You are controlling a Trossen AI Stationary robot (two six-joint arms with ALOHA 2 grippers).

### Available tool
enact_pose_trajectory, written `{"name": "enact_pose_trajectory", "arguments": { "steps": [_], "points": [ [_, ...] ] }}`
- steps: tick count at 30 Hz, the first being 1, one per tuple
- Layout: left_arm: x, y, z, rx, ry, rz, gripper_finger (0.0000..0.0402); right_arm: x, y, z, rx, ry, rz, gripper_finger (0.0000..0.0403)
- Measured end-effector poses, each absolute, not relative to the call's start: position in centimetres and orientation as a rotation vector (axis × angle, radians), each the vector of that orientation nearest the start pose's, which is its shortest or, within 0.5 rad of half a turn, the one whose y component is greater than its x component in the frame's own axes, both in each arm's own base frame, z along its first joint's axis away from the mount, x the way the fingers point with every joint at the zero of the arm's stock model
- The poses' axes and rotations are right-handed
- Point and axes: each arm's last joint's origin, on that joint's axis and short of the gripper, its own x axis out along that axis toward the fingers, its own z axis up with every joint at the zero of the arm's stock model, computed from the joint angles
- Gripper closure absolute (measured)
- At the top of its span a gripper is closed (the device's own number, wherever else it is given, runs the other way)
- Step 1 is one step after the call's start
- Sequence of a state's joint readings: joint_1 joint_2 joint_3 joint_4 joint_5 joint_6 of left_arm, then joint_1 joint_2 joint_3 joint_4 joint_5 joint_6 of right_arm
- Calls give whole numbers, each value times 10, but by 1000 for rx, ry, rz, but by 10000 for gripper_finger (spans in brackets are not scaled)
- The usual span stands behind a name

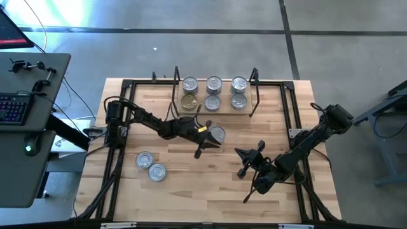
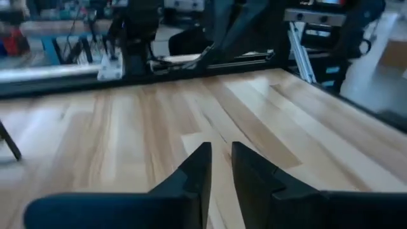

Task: Stack canned seafood by type on shelf
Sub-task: Stack the blue tuna can on top of the blue tuna can on the shelf

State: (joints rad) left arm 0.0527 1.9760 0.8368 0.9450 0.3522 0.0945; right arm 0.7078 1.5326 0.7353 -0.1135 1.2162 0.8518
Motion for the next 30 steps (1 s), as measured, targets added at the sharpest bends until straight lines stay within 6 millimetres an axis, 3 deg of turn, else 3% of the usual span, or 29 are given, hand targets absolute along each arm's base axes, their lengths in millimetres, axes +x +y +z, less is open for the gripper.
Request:
{"name": "enact_pose_trajectory", "arguments": {
  "steps": [3, 6, 11, 15, 19, 24, 30],
  "points": [
    [374, 10, 129, 21, 202, -299, 354, 224, 156, 173, 56, 273, -635, 402],
    [372, 10, 120, 180, 267, -315, 341, 224, 156, 173, 55, 274, -635, 402],
    [367, 14, 105, 480, 441, -197, 280, 224, 156, 173, 57, 272, -636, 402],
    [364, 18, 100, 576, 524, -121, 231, 224, 156, 173, 57, 267, -641, 402],
    [362, 19, 96, 665, 567, -167, 216, 224, 155, 173, 54, 259, -648, 402],
    [360, 19, 95, 751, 587, -203, 254, 224, 155, 173, 54, 258, -649, 402],
    [361, 11, 95, 773, 571, -227, 365, 224, 156, 173, 55, 258, -649, 402]
  ]
}}
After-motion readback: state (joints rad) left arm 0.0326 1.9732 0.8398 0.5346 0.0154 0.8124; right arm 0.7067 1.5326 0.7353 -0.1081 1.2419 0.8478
